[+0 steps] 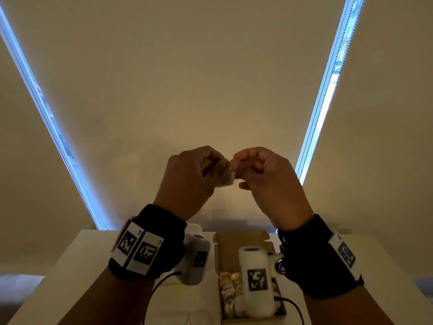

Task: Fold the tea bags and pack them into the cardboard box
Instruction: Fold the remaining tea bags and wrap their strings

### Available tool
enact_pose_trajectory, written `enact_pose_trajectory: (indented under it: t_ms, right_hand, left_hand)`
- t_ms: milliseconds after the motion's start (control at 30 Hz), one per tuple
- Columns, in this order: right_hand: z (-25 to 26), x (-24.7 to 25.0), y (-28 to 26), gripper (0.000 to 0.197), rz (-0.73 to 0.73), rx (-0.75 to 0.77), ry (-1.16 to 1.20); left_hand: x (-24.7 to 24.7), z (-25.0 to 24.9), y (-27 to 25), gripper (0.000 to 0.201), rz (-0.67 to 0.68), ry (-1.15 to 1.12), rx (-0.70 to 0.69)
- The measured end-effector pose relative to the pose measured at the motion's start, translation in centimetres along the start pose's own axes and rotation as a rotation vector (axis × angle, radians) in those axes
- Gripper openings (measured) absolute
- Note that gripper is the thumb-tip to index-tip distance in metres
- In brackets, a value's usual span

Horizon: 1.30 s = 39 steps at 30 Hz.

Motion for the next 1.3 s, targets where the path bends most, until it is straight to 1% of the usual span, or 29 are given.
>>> enact_pose_trajectory:
  t_ms: [100,200,267,333,400,467,533,600,667,700,733,767,800,867,900,933,1000,1033,1100,1133,1200,1300]
  right_hand:
    - [-0.4,-0.1,-0.2,0.021,-0.007,-0.005,0.045]
    - [-0.9,0.9,-0.2,0.025,-0.046,-0.046,0.182]
    - [-1.4,1.3,-0.3,0.024,-0.036,-0.115,0.388]
    - [-1.9,1.4,-0.5,0.023,-0.024,-0.188,0.641]
    - [-2.2,1.4,-0.7,0.026,-0.02,-0.224,0.776]
    - [-2.6,0.9,-0.9,0.028,0.013,-0.262,0.762]
    - [-3.4,0.1,-1.3,0.034,0.055,-0.321,0.675]
    - [-4.4,-0.9,-1.6,0.039,0.092,-0.378,0.66]
    - [-4.8,-2.0,-1.7,0.042,0.123,-0.428,0.696]
    - [-4.8,-2.5,-1.7,0.041,0.137,-0.44,0.689]
    - [-4.7,-3.0,-1.7,0.032,0.157,-0.432,0.643]
    - [-4.4,-3.4,-1.6,0.02,0.185,-0.396,0.544]
    - [-4.0,-3.7,-1.5,0.014,0.224,-0.332,0.388]
    - [-3.7,-4.3,-1.5,0.019,0.33,-0.205,0.091]
    - [-3.8,-4.5,-1.6,0.025,0.362,-0.177,0.028]
    - [-4.2,-4.5,-1.6,0.03,0.371,-0.17,0.017]
    - [-4.7,-4.0,-1.5,0.035,0.361,-0.176,0.091]
    - [-4.9,-3.6,-1.4,0.036,0.344,-0.197,0.178]
    - [-4.9,-2.7,-1.4,0.034,0.317,-0.245,0.424]
    - [-4.7,-2.2,-1.3,0.034,0.302,-0.251,0.529]
    - [-4.0,-1.3,-0.9,0.035,0.271,-0.219,0.641]
    - [-2.9,-0.3,-0.1,0.036,0.173,-0.168,0.675]
  left_hand:
    - [-0.4,0.5,0.0,0.013,0.006,-0.099,0.035]
    - [-0.8,1.1,0.1,0.022,0.061,-0.271,0.095]
    - [-0.6,1.4,0.1,0.026,0.098,-0.388,0.134]
    - [-0.4,1.6,0.2,0.026,0.119,-0.466,0.163]
    - [-0.5,1.9,0.3,0.025,0.139,-0.515,0.199]
    - [-0.7,2.1,0.4,0.023,0.153,-0.57,0.24]
    - [-0.8,1.9,0.5,0.021,0.151,-0.589,0.255]
    - [-0.8,1.6,0.5,0.022,0.149,-0.6,0.245]
    - [-0.9,1.3,0.6,0.024,0.147,-0.601,0.228]
    - [-0.9,1.1,0.7,0.023,0.149,-0.598,0.218]
    - [-1.0,0.9,0.7,0.023,0.155,-0.594,0.209]
    - [-1.0,0.7,0.6,0.022,0.163,-0.593,0.201]
    - [-1.1,0.5,0.6,0.021,0.171,-0.597,0.198]
    - [-1.1,0.3,0.4,0.02,0.19,-0.626,0.214]
    - [-1.1,0.3,0.3,0.021,0.197,-0.645,0.229]
    - [-1.0,0.4,0.2,0.022,0.193,-0.66,0.241]
    - [-0.4,0.9,0.2,0.022,0.147,-0.684,0.273]
    - [-0.1,1.4,0.2,0.02,0.115,-0.699,0.302]
    - [0.5,2.3,0.2,0.02,0.075,-0.704,0.336]
    - [0.7,2.7,0.2,0.019,0.068,-0.673,0.34]
    - [0.8,3.3,0.1,0.011,0.071,-0.55,0.316]
    - [0.3,3.7,-0.1,0.016,0.116,-0.393,0.267]
Point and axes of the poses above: each hand's wrist, its own y-axis towards the middle knuckle, its own x-axis out of the back of the hand, z = x × y, the point moved 7 cm from there along y, towards the middle knuckle, and after that the axes turned 14 degrees about y, right-handed, at the moved point
